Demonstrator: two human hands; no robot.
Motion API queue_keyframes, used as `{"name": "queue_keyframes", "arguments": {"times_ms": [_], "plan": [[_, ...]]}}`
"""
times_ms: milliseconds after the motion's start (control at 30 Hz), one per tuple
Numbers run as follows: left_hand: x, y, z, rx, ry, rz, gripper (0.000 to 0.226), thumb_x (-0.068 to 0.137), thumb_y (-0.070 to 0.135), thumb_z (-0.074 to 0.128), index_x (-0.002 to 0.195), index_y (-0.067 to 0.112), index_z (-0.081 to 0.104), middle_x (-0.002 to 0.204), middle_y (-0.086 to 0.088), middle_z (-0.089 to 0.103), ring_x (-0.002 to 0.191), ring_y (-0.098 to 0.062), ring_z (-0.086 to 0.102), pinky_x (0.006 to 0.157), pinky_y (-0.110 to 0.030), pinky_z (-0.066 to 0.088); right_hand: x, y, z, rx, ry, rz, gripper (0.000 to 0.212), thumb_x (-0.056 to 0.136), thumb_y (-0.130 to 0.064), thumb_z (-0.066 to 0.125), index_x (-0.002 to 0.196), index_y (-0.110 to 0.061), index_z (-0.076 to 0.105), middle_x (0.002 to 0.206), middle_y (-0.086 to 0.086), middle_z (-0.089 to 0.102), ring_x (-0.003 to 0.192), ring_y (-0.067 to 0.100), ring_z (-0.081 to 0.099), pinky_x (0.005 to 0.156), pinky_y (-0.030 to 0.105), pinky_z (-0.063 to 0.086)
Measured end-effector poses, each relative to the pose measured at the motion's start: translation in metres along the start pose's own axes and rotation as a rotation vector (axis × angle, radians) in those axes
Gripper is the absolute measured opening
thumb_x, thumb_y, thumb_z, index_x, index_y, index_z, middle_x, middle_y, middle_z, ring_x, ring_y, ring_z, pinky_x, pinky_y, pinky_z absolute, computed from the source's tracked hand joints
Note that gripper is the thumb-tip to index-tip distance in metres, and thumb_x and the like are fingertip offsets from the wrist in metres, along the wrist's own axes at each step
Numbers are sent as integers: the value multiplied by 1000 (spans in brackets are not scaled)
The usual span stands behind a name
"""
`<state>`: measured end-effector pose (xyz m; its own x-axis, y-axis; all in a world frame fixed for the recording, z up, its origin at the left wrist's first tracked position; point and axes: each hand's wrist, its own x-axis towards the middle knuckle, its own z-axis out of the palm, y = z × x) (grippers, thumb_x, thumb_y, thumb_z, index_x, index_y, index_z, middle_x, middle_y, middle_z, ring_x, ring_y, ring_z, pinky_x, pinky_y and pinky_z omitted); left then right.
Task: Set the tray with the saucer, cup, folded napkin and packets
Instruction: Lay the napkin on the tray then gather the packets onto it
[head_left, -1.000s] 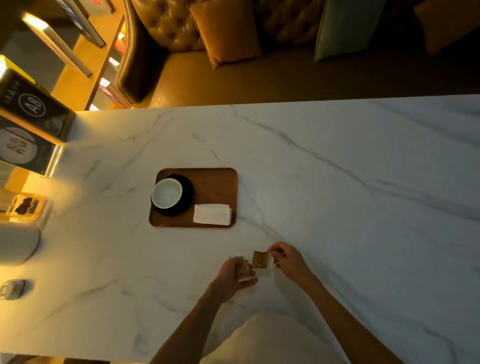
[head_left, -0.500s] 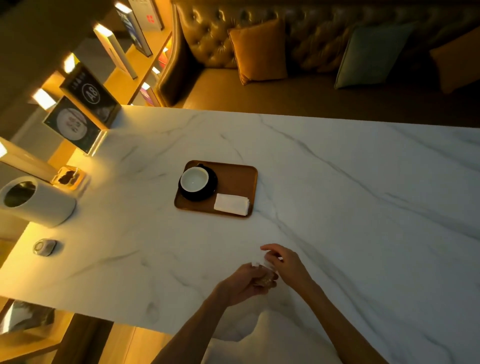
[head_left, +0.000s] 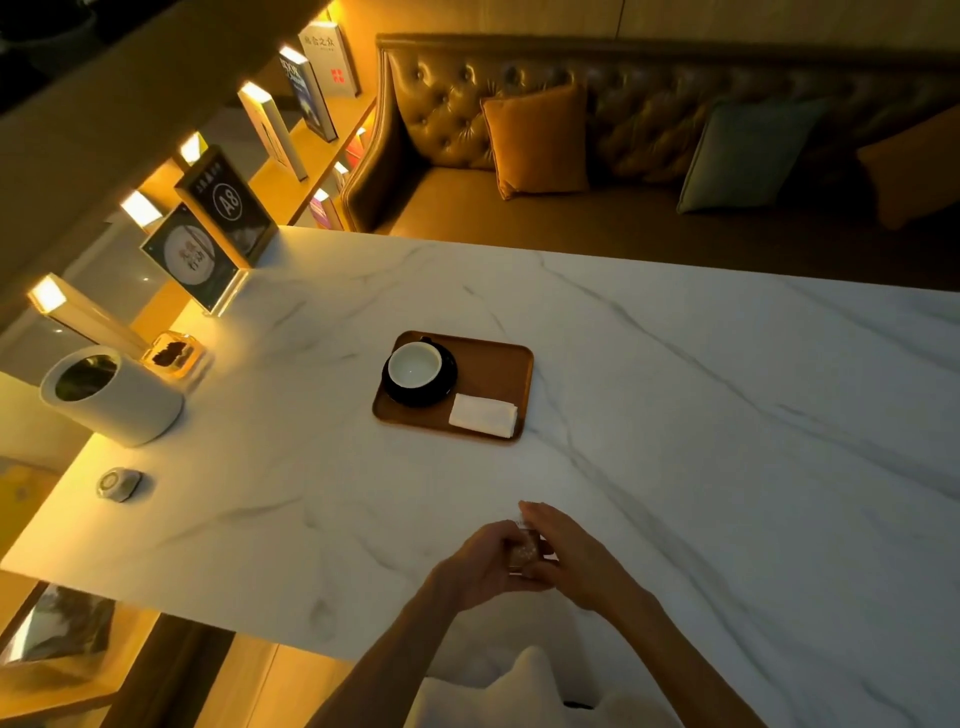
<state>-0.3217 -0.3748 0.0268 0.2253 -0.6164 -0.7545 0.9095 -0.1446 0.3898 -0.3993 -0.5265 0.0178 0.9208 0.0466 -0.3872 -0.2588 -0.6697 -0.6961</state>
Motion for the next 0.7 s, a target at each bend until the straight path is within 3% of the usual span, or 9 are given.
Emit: {"name": "queue_keyframes", "arguments": {"times_ms": [200, 367, 433, 600, 700], "plan": [[-6, 5, -11, 125, 28, 30, 31, 93, 18, 44, 111, 3, 64, 92, -13, 71, 83, -26, 71, 85, -46, 57, 9, -18, 8, -165, 24, -65, 79, 86, -32, 64, 151, -27, 19, 158, -6, 24, 142, 12, 31, 114, 33, 35], [-16, 15, -29, 104, -4, 41, 28, 86, 8, 47, 107, 0, 65, 94, -17, 67, 86, -28, 67, 102, -53, 46, 23, -38, 18, -214, 80, -80, 67, 84, -40, 61, 143, -26, 33, 141, -7, 44, 125, 11, 43, 98, 27, 46], [-21, 20, -39, 95, 3, 57, 28, 87, 4, 47, 108, -1, 63, 97, -19, 66, 88, -29, 66, 102, -53, 46, 28, -48, 22, -194, 92, -79, 63, 85, -42, 59, 141, -26, 35, 137, -8, 46, 124, 11, 43, 95, 27, 47], [-36, 37, -66, 171, 27, 97, 26, 91, 5, 50, 112, 1, 64, 105, -20, 67, 96, -30, 67, 92, -47, 55, 46, -76, 35, -103, 62, -73, 67, 88, -42, 59, 146, -24, 31, 143, -4, 43, 128, 12, 43, 101, 28, 45], [-48, 53, -83, 103, 37, 133, 26, 93, 5, 49, 114, -4, 62, 101, -19, 70, 96, -31, 69, 89, -49, 56, 59, -97, 41, 38, 47, -72, 85, 86, -39, 66, 152, -26, 14, 151, -10, 27, 136, 6, 33, 111, 29, 37]]}}
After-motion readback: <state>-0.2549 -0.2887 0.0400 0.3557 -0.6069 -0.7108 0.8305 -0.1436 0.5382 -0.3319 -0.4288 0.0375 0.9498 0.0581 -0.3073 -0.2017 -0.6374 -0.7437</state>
